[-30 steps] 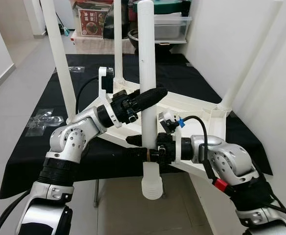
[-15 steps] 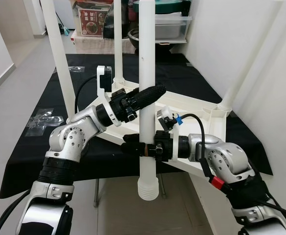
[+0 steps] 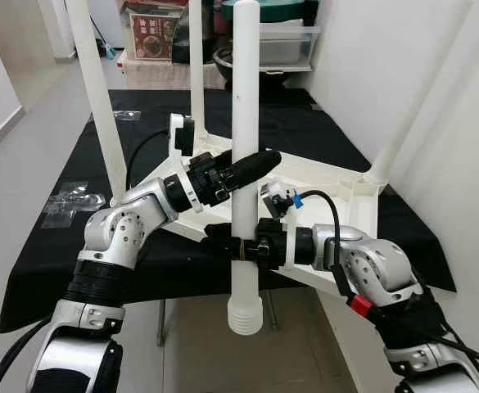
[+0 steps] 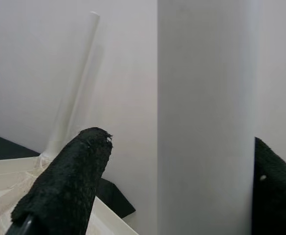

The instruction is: Building children table

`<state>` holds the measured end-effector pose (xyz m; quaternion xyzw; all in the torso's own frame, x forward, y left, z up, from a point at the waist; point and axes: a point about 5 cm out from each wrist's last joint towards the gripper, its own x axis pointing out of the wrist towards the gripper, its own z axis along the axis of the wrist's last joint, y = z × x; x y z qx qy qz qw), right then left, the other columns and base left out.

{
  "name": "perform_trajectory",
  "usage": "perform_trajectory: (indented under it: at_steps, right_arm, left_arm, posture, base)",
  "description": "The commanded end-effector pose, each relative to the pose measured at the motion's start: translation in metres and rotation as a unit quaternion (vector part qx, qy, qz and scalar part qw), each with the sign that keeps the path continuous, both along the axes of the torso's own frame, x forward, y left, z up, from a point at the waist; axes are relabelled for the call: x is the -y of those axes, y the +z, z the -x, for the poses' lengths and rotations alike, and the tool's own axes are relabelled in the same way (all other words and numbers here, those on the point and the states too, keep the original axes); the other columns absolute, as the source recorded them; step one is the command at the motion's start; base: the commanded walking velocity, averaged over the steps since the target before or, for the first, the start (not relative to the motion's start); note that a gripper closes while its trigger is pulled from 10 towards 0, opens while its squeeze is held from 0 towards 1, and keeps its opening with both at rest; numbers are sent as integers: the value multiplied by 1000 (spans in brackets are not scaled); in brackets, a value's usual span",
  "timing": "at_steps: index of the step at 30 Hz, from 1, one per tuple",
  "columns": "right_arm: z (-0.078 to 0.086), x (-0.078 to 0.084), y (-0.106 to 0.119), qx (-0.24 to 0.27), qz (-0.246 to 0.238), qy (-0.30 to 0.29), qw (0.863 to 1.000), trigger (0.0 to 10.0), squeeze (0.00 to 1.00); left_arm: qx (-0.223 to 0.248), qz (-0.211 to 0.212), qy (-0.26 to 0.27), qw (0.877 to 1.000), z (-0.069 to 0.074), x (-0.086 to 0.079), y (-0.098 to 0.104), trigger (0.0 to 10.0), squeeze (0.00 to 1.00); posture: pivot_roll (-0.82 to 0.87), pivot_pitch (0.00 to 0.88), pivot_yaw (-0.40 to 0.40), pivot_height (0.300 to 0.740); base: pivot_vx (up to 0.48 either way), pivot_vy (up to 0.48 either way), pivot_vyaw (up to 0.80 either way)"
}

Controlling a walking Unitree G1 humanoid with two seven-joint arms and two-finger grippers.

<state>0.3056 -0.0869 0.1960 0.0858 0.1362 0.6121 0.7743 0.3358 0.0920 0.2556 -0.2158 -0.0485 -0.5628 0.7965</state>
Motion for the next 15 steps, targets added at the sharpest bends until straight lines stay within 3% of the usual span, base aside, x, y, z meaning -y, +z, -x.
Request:
perform_trajectory:
  at_steps: [1, 4, 9, 14, 15]
  right_arm:
    - [-6, 9, 5, 17, -3, -23, 1000, 0, 0]
    - [-7, 11, 5, 18, -1, -27, 999, 0, 0]
    - [-24, 31, 4, 42, 23, -99, 994, 0, 0]
    - [-29, 35, 5, 47, 27, -119, 991, 0, 0]
    - [-38, 43, 9, 55, 26, -155, 986, 0, 0]
  left_arm:
    - [9, -12, 24, 1000, -1, -10, 3, 10000, 0]
    - [9, -12, 29, 999, -1, -13, 4, 10000, 0]
    - [18, 4, 61, 998, 9, -34, 13, 10000, 0]
    - [20, 10, 71, 997, 11, -37, 14, 10000, 0]
    - [27, 18, 88, 996, 15, -42, 17, 10000, 0]
  posture:
    - [24, 0, -65, 740]
    - [24, 0, -65, 740]
    - [32, 0, -70, 740]
    - [35, 0, -70, 740]
    - [37, 0, -71, 740]
  base:
    - [0, 0, 0]
    - [0, 0, 0]
    - [0, 0, 0]
    - [0, 0, 0]
    - [0, 0, 0]
